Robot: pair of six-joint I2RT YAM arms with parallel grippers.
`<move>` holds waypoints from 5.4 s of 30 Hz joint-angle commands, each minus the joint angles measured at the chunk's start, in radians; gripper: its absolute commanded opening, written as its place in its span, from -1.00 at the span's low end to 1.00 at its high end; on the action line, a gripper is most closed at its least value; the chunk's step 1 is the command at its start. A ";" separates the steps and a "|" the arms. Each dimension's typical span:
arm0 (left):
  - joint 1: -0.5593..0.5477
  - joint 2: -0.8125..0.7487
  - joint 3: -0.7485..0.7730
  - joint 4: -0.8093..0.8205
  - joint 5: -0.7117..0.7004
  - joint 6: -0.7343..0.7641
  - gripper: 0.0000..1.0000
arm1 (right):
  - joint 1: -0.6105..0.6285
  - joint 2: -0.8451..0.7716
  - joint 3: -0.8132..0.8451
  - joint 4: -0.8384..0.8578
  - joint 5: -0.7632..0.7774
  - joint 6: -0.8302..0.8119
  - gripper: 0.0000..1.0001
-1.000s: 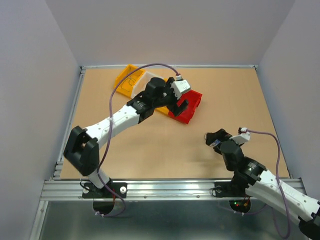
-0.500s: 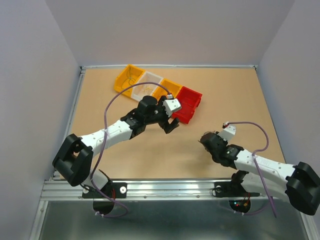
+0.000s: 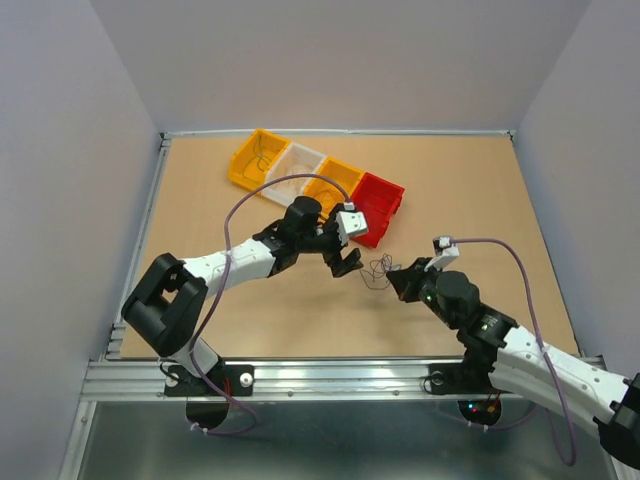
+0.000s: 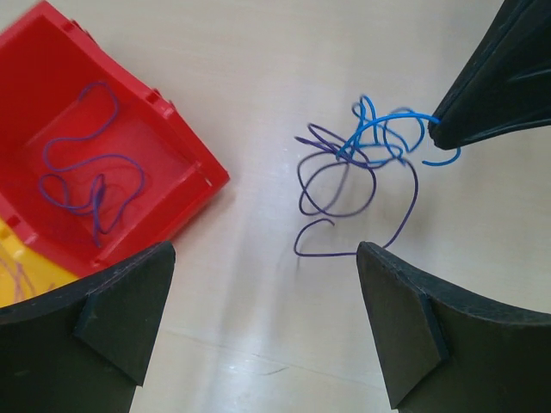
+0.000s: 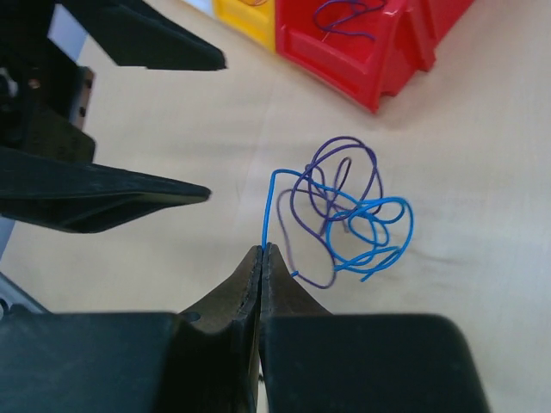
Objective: Untangle the cables
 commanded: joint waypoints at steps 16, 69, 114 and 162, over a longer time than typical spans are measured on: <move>-0.003 0.147 0.053 0.030 0.145 0.037 0.98 | 0.005 0.052 -0.014 0.144 -0.210 -0.090 -0.99; -0.067 0.176 -0.098 0.418 0.225 -0.058 -1.00 | 0.006 -0.378 0.330 0.172 -0.072 -0.256 -0.99; 0.011 0.047 -0.201 0.771 0.188 -0.271 0.98 | 0.006 0.171 0.893 0.394 -0.319 -0.311 -0.99; 0.671 -0.006 0.002 0.596 0.045 -0.570 -1.00 | 0.006 0.125 0.835 0.494 -0.218 -0.423 -0.99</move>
